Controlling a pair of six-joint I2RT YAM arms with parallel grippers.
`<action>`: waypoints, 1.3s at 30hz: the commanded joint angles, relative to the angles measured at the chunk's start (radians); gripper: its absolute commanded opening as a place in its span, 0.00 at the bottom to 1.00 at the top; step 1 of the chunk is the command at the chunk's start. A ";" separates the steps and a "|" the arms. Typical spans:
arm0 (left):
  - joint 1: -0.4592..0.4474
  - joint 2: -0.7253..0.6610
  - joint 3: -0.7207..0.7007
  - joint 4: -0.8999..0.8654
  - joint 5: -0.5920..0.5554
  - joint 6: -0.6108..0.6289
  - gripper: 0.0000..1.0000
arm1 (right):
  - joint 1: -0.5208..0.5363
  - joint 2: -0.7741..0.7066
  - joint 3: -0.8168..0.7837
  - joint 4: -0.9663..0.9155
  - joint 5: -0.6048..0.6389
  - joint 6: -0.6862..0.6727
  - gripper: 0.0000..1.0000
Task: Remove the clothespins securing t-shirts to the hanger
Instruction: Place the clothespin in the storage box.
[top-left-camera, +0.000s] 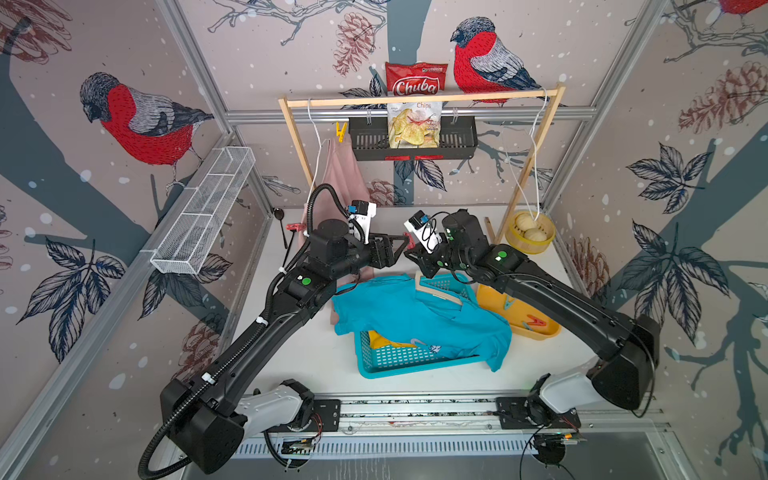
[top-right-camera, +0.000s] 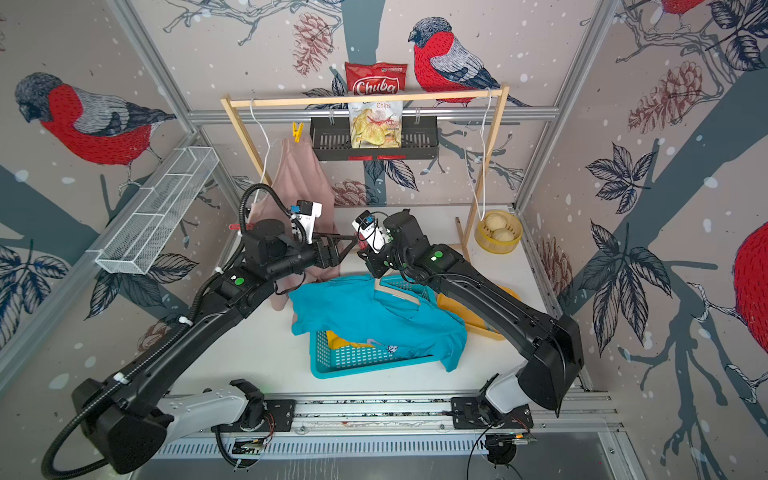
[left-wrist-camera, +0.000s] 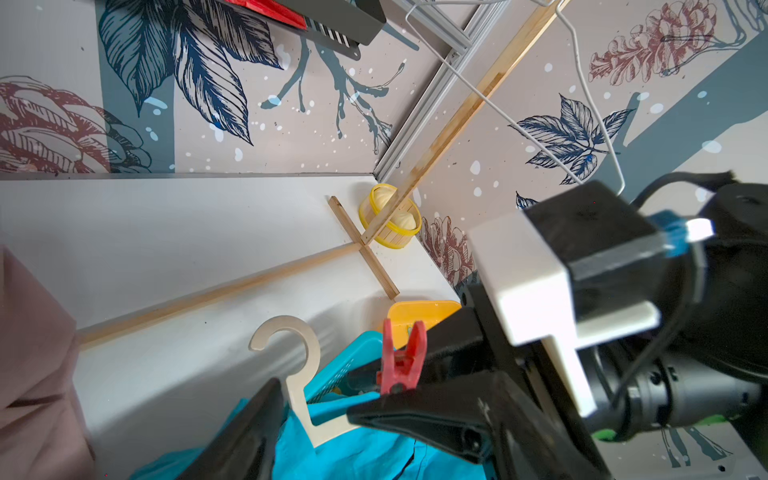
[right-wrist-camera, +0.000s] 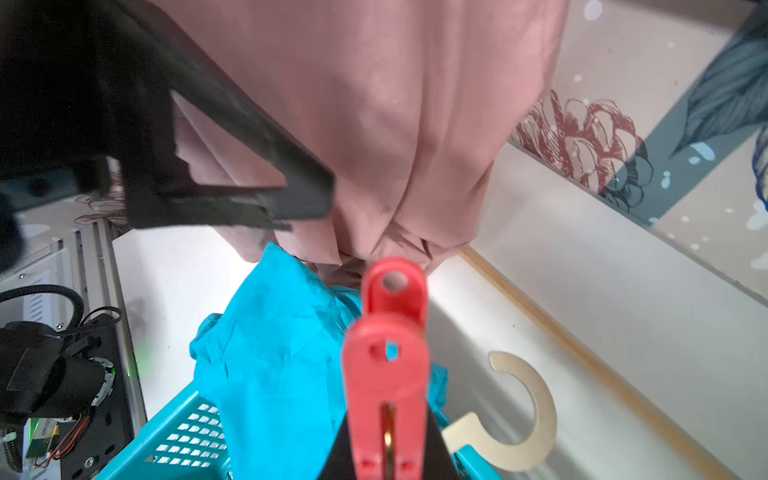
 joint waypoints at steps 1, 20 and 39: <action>0.008 -0.008 0.012 0.014 -0.064 0.059 0.77 | -0.045 -0.047 -0.059 -0.007 0.035 0.071 0.00; -0.006 0.210 0.037 -0.004 -0.089 0.142 0.65 | -0.708 -0.378 -0.550 -0.123 0.066 0.344 0.12; -0.158 0.415 0.170 -0.181 -0.324 0.185 0.44 | -0.611 -0.446 -0.573 -0.033 -0.045 0.427 0.64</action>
